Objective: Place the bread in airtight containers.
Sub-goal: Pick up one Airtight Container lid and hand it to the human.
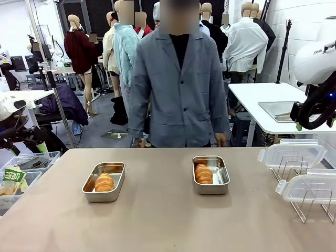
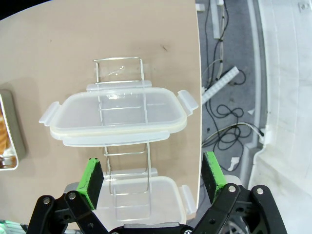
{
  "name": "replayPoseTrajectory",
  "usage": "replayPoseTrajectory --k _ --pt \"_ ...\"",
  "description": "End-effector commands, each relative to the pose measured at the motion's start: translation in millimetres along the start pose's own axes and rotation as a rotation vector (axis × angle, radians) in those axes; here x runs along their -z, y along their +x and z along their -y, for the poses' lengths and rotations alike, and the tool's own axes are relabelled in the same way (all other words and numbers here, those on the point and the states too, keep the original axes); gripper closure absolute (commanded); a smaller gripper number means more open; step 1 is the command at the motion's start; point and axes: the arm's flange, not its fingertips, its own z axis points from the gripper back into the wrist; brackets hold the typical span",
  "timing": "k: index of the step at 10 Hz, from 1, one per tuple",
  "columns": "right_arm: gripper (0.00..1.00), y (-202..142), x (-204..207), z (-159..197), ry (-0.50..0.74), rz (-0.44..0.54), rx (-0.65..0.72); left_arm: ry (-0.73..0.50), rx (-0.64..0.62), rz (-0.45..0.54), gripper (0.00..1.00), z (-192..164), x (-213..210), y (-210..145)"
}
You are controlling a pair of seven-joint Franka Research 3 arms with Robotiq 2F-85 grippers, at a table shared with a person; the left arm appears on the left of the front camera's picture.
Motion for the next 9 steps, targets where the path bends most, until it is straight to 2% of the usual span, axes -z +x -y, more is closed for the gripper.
replayPoseTrajectory --k 1,9 --pt "0.00 -1.2 1.4 -2.4 -0.018 -0.005 0.018 0.001 -0.019 0.003 0.00 0.2 -1.2 -0.2" --pt "0.00 -1.2 1.4 -2.4 -0.018 -0.005 0.018 0.001 -0.019 0.003 0.00 0.2 -1.2 -0.2"
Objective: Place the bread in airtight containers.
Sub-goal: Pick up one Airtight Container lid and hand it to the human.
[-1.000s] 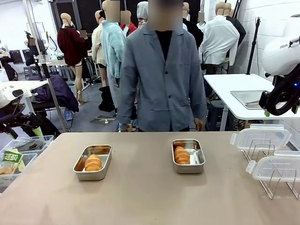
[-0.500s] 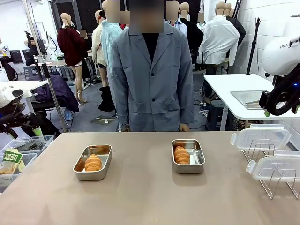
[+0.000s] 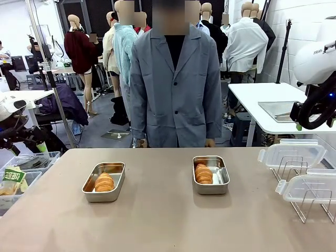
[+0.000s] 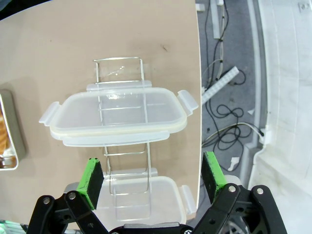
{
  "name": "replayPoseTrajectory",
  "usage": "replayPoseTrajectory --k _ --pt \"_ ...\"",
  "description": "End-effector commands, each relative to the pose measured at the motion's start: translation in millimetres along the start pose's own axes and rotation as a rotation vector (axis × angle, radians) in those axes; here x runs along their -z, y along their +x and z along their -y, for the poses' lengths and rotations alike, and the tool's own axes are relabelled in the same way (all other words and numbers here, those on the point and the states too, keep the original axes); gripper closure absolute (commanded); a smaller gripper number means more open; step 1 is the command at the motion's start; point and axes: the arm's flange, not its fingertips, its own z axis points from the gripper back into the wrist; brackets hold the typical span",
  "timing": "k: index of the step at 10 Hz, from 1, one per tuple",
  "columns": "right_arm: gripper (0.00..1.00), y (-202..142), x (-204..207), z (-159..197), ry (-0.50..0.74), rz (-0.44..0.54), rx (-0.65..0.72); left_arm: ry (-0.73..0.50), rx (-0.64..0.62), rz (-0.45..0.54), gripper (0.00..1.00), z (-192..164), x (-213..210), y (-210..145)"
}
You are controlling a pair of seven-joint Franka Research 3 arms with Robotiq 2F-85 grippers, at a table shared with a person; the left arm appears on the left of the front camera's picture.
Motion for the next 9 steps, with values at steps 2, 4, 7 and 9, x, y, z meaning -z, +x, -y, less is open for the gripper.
replayPoseTrajectory --k 2,4,7,9 --pt "0.00 -1 1 -2 -0.018 -0.005 0.018 0.001 -0.019 0.003 0.00 0 -1 0" --pt "0.00 -13 -1 0 -0.005 0.026 -0.132 0.001 -0.019 0.003 0.00 0 -1 0" --pt "0.00 -66 -2 6 -0.009 0.088 -0.658 0.001 -0.019 0.003 0.00 0 -1 0" --pt "0.00 -109 -6 5 0.090 0.078 -0.972 0.001 -0.019 0.003 0.00 0 -1 0"
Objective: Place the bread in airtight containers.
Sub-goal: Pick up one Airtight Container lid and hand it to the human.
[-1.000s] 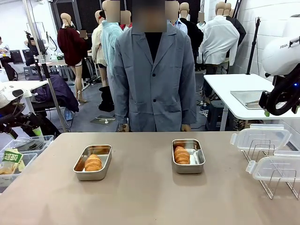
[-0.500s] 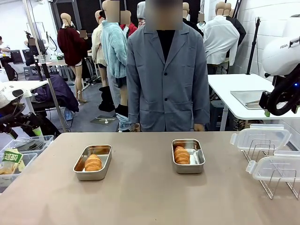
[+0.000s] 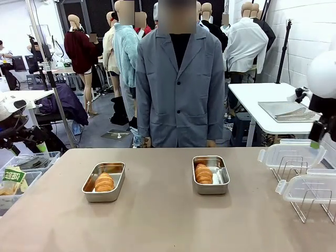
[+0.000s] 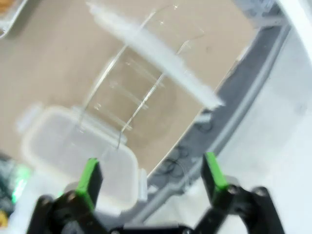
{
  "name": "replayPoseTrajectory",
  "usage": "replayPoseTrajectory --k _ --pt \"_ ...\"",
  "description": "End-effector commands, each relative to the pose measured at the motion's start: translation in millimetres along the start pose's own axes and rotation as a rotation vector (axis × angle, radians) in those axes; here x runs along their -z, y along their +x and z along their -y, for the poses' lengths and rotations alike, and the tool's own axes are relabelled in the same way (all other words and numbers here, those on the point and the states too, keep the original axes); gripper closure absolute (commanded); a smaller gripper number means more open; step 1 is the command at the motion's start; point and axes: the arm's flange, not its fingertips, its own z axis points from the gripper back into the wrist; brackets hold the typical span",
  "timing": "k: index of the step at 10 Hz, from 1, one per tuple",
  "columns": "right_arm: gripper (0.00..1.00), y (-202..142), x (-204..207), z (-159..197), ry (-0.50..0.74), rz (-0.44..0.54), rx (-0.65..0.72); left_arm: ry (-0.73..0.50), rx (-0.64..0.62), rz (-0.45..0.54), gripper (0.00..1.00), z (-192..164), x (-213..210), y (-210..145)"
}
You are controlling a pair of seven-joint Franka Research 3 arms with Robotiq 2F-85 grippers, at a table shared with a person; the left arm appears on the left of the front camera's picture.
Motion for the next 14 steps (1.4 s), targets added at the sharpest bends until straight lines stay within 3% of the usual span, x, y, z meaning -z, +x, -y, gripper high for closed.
replayPoseTrajectory --k 1,2,4,5,7,8,12,14 --pt "0.00 -26 1 -23 0.080 0.039 -0.102 0.001 -0.019 0.002 0.00 0 -1 0" --pt "0.00 0 0 0 0.000 0.000 0.000 0.001 -0.019 0.002 0.00 0 -1 0" --pt "0.00 0 0 0 0.000 0.000 0.000 0.001 -0.019 0.002 0.00 0 -1 0" --pt "0.00 -15 -2 -13 0.026 0.027 -0.069 0.001 -0.019 0.002 0.00 0 -1 0" --pt "0.00 -19 -12 -19 0.263 0.032 -0.607 0.001 -0.019 0.002 0.00 0 -1 0" --pt "0.00 -20 -16 -22 0.288 0.037 -0.722 0.001 -0.019 0.002 0.00 0 -1 0" --pt "0.00 -25 -13 -43 0.317 -0.021 -0.944 0.001 -0.019 0.002 0.00 0 -1 0" --pt "0.00 -22 7 -58 0.295 -0.050 -0.882 0.001 -0.019 0.002 0.00 0 -1 0"
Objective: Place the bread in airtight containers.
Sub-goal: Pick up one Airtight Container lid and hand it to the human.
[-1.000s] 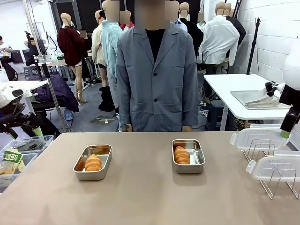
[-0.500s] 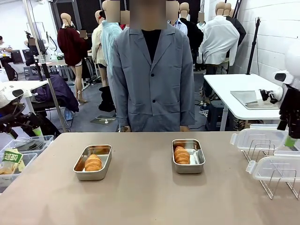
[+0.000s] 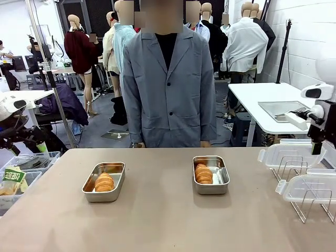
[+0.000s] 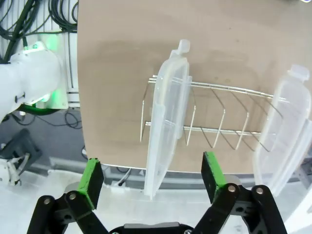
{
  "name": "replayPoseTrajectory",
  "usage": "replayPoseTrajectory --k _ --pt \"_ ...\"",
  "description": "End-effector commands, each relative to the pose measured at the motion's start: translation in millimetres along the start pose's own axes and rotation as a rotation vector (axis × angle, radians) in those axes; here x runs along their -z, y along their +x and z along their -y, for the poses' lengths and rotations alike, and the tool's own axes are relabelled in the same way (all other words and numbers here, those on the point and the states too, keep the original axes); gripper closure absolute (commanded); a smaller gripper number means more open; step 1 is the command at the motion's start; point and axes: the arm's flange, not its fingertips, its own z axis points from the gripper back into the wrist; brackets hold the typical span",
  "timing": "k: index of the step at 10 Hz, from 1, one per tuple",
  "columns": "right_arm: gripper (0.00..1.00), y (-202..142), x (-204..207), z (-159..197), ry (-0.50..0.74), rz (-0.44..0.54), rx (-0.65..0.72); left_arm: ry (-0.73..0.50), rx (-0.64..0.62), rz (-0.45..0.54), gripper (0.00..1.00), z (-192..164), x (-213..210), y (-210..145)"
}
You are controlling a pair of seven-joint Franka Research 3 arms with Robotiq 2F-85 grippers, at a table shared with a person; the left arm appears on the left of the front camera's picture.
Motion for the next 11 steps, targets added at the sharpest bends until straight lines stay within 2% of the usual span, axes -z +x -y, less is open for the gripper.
replayPoseTrajectory --k 1,4,6,7,11 --pt "0.00 3 21 2 -0.036 -0.030 0.072 0.001 -0.019 0.002 0.00 0 -1 0" --pt "0.00 14 55 10 -0.005 -0.057 0.099 0.001 -0.019 0.002 0.00 0 -1 0" --pt "0.00 18 67 18 -0.056 -0.081 0.175 0.001 -0.019 0.002 0.00 0 -1 0" --pt "0.00 19 70 20 -0.093 -0.078 0.150 0.001 -0.019 0.002 0.00 0 -1 0" --pt "0.73 16 67 22 -0.061 -0.080 0.123 0.001 -0.019 0.002 0.00 0 -1 0"
